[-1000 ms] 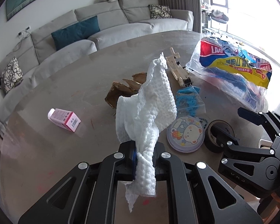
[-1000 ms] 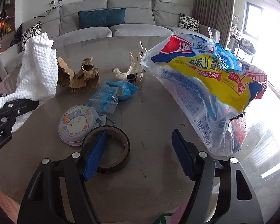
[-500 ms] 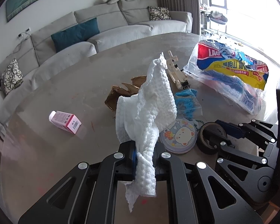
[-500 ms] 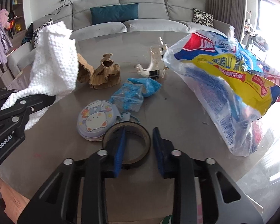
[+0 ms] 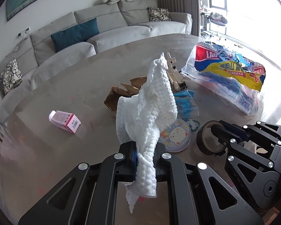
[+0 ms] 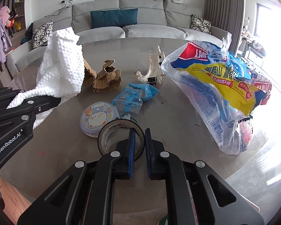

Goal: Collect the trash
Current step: 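Carry the tissue and tape roll over the white trash bin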

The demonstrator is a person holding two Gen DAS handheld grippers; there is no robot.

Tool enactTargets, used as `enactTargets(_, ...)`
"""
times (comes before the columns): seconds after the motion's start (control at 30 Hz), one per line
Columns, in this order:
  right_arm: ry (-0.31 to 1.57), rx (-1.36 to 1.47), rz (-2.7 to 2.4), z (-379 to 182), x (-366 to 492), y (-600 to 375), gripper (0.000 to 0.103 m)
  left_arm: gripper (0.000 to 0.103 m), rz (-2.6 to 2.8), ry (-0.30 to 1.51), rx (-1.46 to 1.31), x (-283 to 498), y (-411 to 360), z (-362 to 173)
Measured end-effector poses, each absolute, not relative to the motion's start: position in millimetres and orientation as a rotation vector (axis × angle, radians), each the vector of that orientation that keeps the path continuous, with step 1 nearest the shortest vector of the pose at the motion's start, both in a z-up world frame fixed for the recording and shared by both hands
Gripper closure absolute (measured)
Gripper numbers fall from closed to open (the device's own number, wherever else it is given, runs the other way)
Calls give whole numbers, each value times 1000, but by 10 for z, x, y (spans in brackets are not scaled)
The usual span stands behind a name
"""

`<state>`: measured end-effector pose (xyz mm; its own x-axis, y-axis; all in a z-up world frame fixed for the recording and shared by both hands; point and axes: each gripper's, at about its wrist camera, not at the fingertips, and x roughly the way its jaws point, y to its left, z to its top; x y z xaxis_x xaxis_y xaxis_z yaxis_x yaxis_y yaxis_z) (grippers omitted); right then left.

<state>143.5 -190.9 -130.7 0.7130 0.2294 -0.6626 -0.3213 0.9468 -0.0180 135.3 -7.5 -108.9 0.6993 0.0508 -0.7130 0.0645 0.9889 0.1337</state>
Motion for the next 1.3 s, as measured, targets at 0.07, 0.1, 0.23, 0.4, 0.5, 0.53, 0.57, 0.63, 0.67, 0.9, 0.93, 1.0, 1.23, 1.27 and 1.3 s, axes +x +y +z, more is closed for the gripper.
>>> enactTargets(0.07,707,-140,303,-1255,1421,-1912,92,92,-7,791,157,1341,-80,-1069)
enactTargets(0.1,700,-144,298,-1232,1436,-1913,92,92,-7,790,155,1336,-84,-1063)
enactTargets(0.23,686,-157,291,-1130,1378,-1922,92,92,-12,790,146,1321,-90,-1054)
enactTargets(0.4,657,-158,269,-997,1291,-1971,92,92,-16,780,147,1266,-135,-1013)
enactTargets(0.5,641,-163,251,-914,1217,-2019,92,92,-26,772,147,1224,-169,-970)
enactTargets(0.53,642,-162,249,-896,1187,-2049,92,92,-34,769,153,1207,-192,-951)
enactTargets(0.57,636,-160,242,-887,1159,-2066,92,92,-50,766,158,1182,-234,-928)
enactTargets(0.63,627,-166,217,-846,1081,-2141,92,92,-71,757,165,1129,-320,-886)
enactTargets(0.67,625,-161,209,-828,1045,-2190,92,92,-88,751,166,1098,-378,-865)
enactTargets(0.9,623,-135,97,-725,743,-2700,92,92,-200,738,179,887,-884,-811)
enactTargets(0.93,625,-131,82,-718,696,-2775,92,92,-221,738,179,860,-974,-808)
enactTargets(1.0,627,-130,47,-713,608,-2911,92,92,-254,732,184,791,-1143,-792)
enactTargets(1.23,641,-100,-51,-783,330,-3402,92,92,-368,734,208,583,-1756,-833)
enactTargets(1.27,648,-98,-66,-788,281,-3439,92,92,-384,734,213,551,-1829,-844)
enactTargets(1.3,651,-88,-78,-805,252,-3500,92,92,-392,732,219,518,-1904,-853)
